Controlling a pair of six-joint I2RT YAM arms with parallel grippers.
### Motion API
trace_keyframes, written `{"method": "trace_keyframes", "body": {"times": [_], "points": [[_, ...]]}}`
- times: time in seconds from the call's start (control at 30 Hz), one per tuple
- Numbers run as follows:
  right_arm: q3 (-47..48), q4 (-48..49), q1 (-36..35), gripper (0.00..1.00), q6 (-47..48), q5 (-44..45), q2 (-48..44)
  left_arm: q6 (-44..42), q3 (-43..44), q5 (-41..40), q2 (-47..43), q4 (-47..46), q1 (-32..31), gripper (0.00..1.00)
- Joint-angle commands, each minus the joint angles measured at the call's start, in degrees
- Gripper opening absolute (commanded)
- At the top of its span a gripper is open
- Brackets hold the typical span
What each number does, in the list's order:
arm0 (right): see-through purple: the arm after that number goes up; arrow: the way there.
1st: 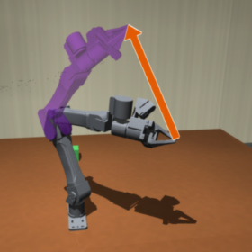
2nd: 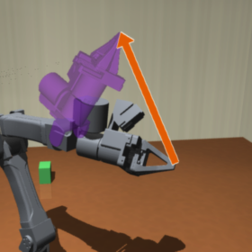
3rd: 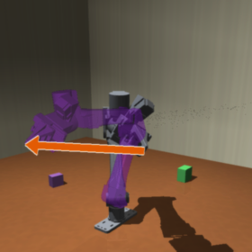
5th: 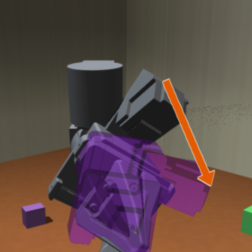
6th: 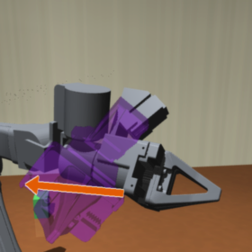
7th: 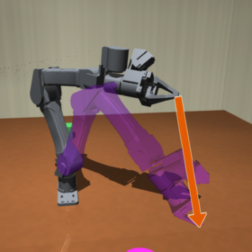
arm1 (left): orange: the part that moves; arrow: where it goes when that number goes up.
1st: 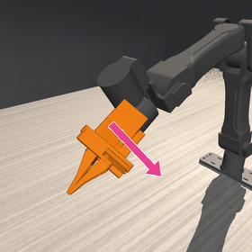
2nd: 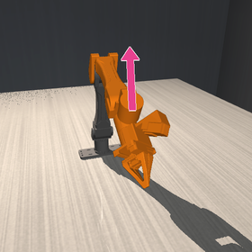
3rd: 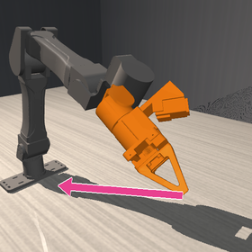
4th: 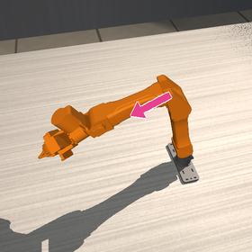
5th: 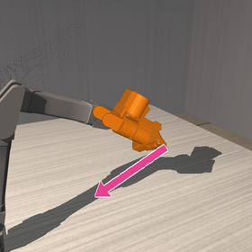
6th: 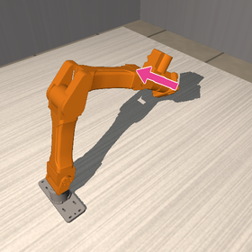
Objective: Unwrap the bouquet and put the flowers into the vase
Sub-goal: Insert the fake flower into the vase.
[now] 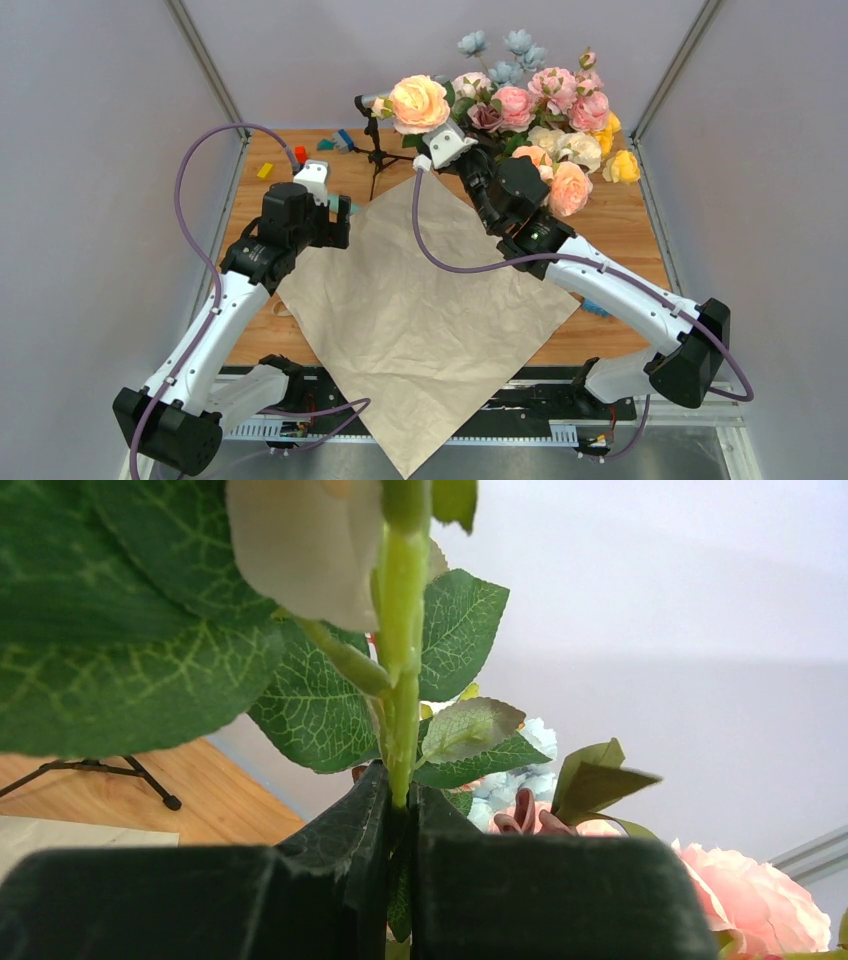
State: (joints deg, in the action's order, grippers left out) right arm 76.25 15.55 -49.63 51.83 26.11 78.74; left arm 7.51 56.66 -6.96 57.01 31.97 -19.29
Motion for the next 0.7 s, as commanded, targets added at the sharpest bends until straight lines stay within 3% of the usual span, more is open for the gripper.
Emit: {"method": "trace_keyframes", "body": {"times": [0.0, 0.37, 0.67], "points": [[-0.3, 2.6, 0.4, 0.0, 3.7, 1.3, -1.1, -0.7, -0.1, -0.3, -0.9, -1.8, 0.4, 1.0], [2.0, 0.1, -0.1, 0.0, 4.4, 0.3, -1.8, -0.7, -0.1, -0.2, -0.9, -1.8, 0.4, 1.0], [6.2, -9.0, -0.7, 0.0, -0.3, -2.9, -3.4, -0.7, -0.1, 0.0, -1.0, -1.8, 0.4, 1.0]]}}
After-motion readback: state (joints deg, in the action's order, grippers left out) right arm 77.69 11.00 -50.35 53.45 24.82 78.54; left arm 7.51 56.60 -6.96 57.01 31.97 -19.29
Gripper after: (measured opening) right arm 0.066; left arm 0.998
